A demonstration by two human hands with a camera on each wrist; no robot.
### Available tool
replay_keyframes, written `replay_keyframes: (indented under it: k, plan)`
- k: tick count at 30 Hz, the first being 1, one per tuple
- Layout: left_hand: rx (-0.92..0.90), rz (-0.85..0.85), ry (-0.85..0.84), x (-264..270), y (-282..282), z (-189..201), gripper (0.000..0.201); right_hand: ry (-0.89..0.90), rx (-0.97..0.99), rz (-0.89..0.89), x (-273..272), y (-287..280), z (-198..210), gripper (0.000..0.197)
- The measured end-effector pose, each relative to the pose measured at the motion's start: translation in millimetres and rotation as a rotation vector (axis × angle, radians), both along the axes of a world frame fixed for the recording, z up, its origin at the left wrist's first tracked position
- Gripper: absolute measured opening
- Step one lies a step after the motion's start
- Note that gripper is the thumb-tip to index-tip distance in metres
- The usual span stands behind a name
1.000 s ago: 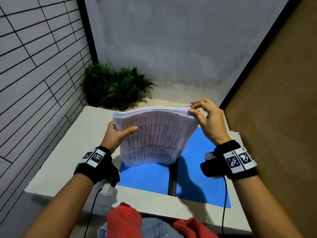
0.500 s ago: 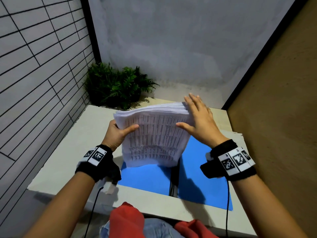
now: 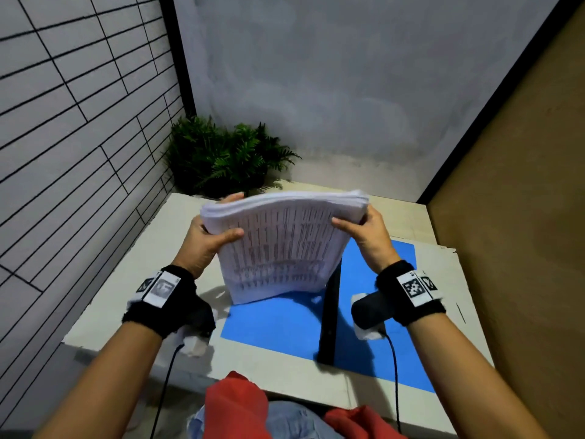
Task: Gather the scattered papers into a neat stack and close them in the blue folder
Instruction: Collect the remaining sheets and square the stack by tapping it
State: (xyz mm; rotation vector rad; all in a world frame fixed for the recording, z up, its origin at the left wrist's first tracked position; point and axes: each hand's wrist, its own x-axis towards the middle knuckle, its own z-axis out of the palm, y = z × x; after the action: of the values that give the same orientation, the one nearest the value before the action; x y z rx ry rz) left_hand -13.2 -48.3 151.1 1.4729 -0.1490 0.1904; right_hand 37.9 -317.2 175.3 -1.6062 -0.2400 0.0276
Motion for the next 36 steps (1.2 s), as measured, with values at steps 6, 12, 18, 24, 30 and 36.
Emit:
replay_keyframes:
  k: [6, 12, 18, 24, 30, 36]
  plan:
    - [0.051, 0.070, 0.079, 3.0, -5.4, -6.3, 0.023, 0.032, 0.034, -0.023, 3.5, 7.8, -1.8, 0.022]
    - [0.001, -0.009, -0.016, -5.6, -1.1, 5.3, 0.032, -0.068, 0.040, -0.017, 4.1, -2.7, 8.3, 0.028]
    - [0.059, 0.194, -0.099, 1.3, -8.2, 8.7, 0.012, -0.038, 0.021, -0.033, 9.9, -1.4, 2.3, 0.018]
    - [0.185, 0.467, -0.260, 4.6, -21.4, -4.5, 0.025, -0.165, -0.017, -0.186, 9.4, 5.5, -8.5, 0.044]
    - [0.125, 0.084, -0.004, 8.3, -1.4, 7.7, 0.028, -0.015, -0.040, -0.015, 10.0, -1.3, 14.3, 0.024]
    - [0.180, 0.080, -0.024, 13.3, -9.3, 14.5, 0.018, -0.294, -0.890, 0.055, 11.5, 24.9, 60.2, 0.012]
